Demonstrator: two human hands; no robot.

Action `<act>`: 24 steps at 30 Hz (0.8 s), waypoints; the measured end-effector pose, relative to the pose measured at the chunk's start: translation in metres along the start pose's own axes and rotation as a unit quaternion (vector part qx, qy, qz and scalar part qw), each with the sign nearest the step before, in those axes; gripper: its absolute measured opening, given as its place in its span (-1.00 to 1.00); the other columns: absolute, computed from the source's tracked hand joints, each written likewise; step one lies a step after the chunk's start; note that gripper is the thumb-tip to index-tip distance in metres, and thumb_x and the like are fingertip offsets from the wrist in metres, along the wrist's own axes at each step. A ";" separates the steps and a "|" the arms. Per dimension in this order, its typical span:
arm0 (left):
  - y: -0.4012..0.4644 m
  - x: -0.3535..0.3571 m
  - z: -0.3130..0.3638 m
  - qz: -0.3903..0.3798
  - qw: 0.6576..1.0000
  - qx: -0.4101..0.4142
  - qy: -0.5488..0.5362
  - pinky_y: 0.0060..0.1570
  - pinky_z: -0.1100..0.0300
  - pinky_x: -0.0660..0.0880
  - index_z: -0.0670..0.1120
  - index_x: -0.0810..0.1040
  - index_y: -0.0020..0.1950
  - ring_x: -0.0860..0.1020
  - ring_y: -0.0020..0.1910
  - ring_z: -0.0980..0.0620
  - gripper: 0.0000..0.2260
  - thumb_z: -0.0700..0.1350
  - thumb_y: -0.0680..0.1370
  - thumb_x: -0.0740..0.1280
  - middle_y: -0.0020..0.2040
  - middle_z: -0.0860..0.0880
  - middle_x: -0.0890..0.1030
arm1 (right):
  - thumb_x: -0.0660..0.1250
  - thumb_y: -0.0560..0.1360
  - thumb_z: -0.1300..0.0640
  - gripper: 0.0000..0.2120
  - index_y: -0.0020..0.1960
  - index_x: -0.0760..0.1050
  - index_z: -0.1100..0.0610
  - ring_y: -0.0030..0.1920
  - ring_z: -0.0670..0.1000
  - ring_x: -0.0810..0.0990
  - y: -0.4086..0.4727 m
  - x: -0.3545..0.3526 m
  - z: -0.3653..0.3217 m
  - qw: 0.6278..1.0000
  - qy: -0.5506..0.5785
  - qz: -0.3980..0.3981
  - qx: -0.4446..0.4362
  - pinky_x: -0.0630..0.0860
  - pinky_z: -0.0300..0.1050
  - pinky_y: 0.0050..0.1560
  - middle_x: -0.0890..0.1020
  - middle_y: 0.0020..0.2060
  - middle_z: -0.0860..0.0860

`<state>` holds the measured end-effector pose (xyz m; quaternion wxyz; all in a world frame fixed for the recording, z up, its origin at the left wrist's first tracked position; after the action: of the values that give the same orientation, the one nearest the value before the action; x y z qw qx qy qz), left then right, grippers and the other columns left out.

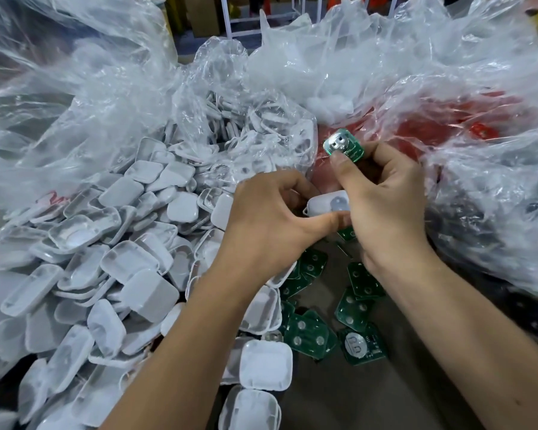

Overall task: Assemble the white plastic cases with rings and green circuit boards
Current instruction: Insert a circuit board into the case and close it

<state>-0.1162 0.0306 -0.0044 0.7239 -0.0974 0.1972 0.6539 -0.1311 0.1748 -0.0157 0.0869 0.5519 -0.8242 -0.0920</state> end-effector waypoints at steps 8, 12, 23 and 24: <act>0.001 -0.001 -0.003 -0.031 0.996 -0.040 -0.074 -0.09 -0.22 0.68 -0.10 0.71 -0.02 0.74 -0.19 -0.15 -0.67 -0.08 0.31 0.70 -0.18 -0.07 0.75 | 0.46 0.53 0.06 -0.84 -0.20 0.57 0.03 -0.27 0.20 0.65 0.004 0.001 0.002 0.998 -0.018 0.044 -0.033 0.64 0.19 -0.20 0.67 -0.31 0.07; 0.003 -0.002 -0.003 -0.009 0.998 -0.031 -0.061 -0.11 -0.21 0.69 -0.06 0.71 -0.07 0.73 -0.18 -0.17 -0.65 0.02 0.24 0.70 -0.19 -0.07 0.74 | 0.46 0.52 0.05 -0.82 -0.24 0.54 -0.03 -0.32 0.03 0.63 0.006 0.001 0.004 0.997 -0.027 0.050 -0.042 0.61 0.05 -0.27 0.65 -0.36 -0.06; 0.006 -0.013 -0.005 0.086 0.995 0.036 0.042 -0.50 0.30 0.46 0.01 0.62 -0.20 0.59 -0.44 0.18 -0.65 0.08 0.22 0.72 -0.34 0.08 0.67 | 0.54 0.50 0.26 -0.80 -0.05 0.66 -0.04 -0.36 0.03 0.58 0.022 -0.021 -0.006 0.996 -0.009 -0.086 -0.018 0.44 -0.24 -0.44 0.66 -0.27 0.16; 0.007 -0.014 -0.006 0.094 0.992 0.043 0.067 -0.47 0.23 0.49 0.03 0.62 -0.21 0.60 -0.42 0.15 -0.63 0.13 0.22 0.71 -0.33 0.08 0.67 | 0.51 0.51 0.29 -0.81 -0.07 0.66 0.01 -0.39 0.03 0.57 0.021 -0.022 -0.007 0.996 0.009 -0.092 -0.010 0.40 -0.25 -0.49 0.66 -0.28 0.17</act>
<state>-0.1252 0.0164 -0.0033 0.6479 -0.0906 0.2814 0.7021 -0.1399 0.2031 -0.0045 0.0906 0.6256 -0.7680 -0.1028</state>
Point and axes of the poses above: each hand's wrist, its own y-axis towards the middle knuckle, its own x-axis out of the palm, z = x × y, the point moved 2 cm from there along y, towards the middle knuckle
